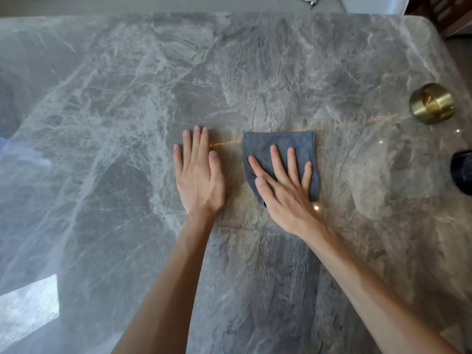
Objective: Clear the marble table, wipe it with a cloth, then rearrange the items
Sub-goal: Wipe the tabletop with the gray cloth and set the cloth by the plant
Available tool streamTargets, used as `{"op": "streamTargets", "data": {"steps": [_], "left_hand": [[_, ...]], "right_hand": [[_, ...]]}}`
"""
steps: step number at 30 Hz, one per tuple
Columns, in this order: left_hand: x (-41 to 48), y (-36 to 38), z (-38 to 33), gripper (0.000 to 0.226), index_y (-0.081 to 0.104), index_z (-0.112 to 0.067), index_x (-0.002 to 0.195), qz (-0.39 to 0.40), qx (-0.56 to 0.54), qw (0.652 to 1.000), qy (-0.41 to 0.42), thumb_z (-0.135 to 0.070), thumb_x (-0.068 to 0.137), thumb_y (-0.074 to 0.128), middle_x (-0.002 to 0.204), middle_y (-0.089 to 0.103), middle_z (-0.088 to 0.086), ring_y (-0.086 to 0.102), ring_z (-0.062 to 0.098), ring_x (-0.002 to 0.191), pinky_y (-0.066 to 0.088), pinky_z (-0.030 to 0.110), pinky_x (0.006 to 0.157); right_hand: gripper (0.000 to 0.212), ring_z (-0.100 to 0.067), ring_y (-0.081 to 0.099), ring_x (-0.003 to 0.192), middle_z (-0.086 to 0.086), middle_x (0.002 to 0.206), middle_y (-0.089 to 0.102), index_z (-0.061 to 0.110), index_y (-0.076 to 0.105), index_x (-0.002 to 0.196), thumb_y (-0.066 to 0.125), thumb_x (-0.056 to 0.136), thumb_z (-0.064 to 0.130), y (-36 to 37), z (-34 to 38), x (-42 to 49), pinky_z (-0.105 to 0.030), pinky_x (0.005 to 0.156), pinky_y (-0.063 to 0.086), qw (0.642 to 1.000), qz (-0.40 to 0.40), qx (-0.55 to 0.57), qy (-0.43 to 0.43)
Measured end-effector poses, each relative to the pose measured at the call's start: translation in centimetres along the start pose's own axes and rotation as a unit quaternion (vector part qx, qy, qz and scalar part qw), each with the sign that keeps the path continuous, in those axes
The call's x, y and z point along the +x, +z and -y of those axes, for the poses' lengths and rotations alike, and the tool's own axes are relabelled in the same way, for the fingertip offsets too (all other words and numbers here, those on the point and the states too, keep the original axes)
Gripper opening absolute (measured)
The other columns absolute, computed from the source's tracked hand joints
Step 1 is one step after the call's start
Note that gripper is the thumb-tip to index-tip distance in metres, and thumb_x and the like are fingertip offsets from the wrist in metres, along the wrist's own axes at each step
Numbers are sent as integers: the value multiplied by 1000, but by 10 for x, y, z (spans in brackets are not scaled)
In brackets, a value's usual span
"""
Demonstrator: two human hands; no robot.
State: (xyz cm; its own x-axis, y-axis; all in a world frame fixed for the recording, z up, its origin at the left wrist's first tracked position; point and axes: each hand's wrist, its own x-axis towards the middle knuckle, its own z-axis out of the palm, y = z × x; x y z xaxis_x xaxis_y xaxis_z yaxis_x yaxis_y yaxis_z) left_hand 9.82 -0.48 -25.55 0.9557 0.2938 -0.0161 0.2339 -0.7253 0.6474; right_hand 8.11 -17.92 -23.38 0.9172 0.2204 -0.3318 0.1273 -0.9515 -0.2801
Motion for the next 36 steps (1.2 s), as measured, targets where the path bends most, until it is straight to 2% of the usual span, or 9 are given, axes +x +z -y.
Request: {"op": "streamTargets", "data": {"steps": [7, 11, 14, 17, 20, 22, 28, 31, 36], "left_hand": [[-1, -3, 3, 60, 27, -19, 153, 2, -30, 1000, 6, -34, 98, 9, 162, 25, -5, 8, 10, 153, 1, 37, 126], [0, -3, 2, 58, 29, -19, 153, 0, -40, 999, 1, -33, 99, 11, 162, 26, -5, 8, 11, 153, 1, 38, 126], [0, -3, 3, 58, 31, -20, 152, -2, -41, 999, 3, -34, 99, 11, 161, 27, -5, 9, 11, 153, 1, 38, 126], [-1, -3, 3, 57, 32, -20, 152, -1, -40, 999, 1, -33, 100, 12, 161, 27, -5, 9, 11, 153, 2, 39, 126], [-1, -4, 2, 58, 32, -21, 152, 0, -42, 999, 0, -34, 99, 12, 161, 27, -4, 9, 12, 153, 2, 39, 126], [-1, -5, 1, 58, 33, -21, 151, 1, -46, 999, 0, -34, 99, 12, 161, 28, -4, 9, 12, 153, 2, 39, 126], [-1, -8, 1, 60, 31, -19, 152, 10, -58, 998, 11, -34, 98, 10, 162, 27, -3, 9, 14, 153, 1, 39, 126], [0, -9, 4, 58, 30, -15, 152, 16, -91, 996, 14, -31, 99, 14, 161, 29, -2, 10, 14, 153, 1, 39, 126], [-2, -10, 6, 54, 29, -16, 152, 23, -117, 993, 15, -30, 101, 18, 160, 30, -5, 10, 13, 153, -3, 35, 126]], "right_hand": [[52, -22, -13, 154, 10, 168, -1, 54, 11, 151, 5, 100, 59, 5, -7, -23, -68, 117, -2, 990, -8, -79, -115], [91, -28, -21, 152, 2, 167, -12, 45, -2, 155, 18, 78, 89, 0, -17, -17, -76, 111, -8, 989, 23, -120, -78], [106, -34, -20, 152, -5, 167, -13, 35, -4, 157, 28, 74, 92, 1, -15, -21, -77, 112, -2, 984, 36, -144, -100], [99, -38, -13, 152, -9, 168, -7, 29, 0, 158, 35, 82, 82, 3, -23, -33, -76, 112, 6, 975, 39, -168, -140], [84, -37, -8, 153, -9, 168, -2, 28, 5, 159, 43, 91, 61, 5, -30, -45, -74, 114, 7, 969, 28, -171, -176], [77, -36, -6, 154, -7, 168, 0, 30, 6, 158, 41, 93, 52, 6, -29, -48, -73, 114, 9, 971, 9, -172, -163], [69, -41, -7, 153, -10, 168, -3, 38, 3, 157, 30, 95, 55, 38, 28, -54, -77, 111, 5, 992, -33, -111, -48], [68, -40, -11, 152, -7, 168, -6, 43, 0, 156, 25, 94, 57, 33, 50, -9, -77, 110, -1, 995, -46, -87, -6], [59, -29, -21, 152, 3, 167, -16, 50, -8, 152, 12, 97, 53, 3, -7, 20, -72, 114, -4, 996, -27, -87, 21]]}}
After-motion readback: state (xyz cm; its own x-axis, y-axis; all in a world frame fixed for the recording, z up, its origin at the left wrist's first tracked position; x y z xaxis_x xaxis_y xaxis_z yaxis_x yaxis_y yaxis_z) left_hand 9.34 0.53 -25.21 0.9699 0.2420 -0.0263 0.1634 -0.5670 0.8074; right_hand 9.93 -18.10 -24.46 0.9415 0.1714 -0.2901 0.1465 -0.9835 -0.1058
